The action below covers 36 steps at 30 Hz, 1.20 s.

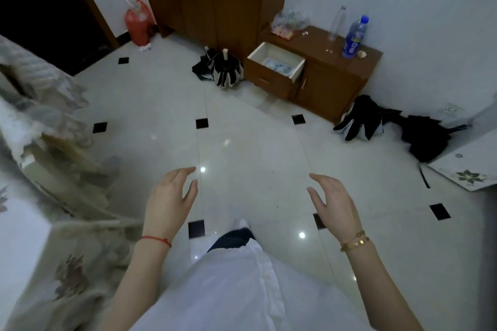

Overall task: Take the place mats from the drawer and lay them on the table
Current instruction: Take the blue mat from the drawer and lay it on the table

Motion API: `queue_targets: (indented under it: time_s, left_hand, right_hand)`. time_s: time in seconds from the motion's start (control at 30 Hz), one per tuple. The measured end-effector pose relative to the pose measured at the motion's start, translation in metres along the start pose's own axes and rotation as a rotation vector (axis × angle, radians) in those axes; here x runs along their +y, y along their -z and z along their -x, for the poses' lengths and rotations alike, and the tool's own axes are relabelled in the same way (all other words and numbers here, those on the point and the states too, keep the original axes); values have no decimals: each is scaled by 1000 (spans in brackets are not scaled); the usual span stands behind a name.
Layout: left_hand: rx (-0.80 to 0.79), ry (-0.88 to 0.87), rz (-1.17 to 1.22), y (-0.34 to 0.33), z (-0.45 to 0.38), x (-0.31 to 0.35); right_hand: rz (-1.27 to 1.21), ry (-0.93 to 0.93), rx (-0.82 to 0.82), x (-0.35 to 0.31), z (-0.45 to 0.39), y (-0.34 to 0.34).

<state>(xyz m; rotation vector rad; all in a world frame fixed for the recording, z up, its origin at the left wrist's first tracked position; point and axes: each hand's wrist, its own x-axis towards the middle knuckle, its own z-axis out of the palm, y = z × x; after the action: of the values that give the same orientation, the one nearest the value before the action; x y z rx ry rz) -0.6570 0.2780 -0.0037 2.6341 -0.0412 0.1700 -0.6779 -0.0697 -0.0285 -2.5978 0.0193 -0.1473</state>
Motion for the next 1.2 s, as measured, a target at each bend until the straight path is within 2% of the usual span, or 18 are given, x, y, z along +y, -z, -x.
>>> queue_targets:
  time_s: [0.1,0.23,0.53,0.9,1.03,1.2]
  left_hand:
    - [14,-38,-25,6,-92,-5]
    - [-23,-75,-31,1,-189,-7]
    - [-94,-67,30,-64,-366,-16]
    - [20,-154,25,-96,-670,38]
    - [-8,-166,33,-120,-744,47]
    - [-127,-241,41,-168,-830,42]
  right_hand:
    - [-9,0,50,-9,-90,3]
    - [-9,-51,74,-10,-169,-3]
    - [-11,-114,28,25,-332,-51]
    - [12,-41,98,62,-649,-15]
    - [-11,-79,114,74,-713,-18]
    - [-20,-203,104,99,-763,-55]
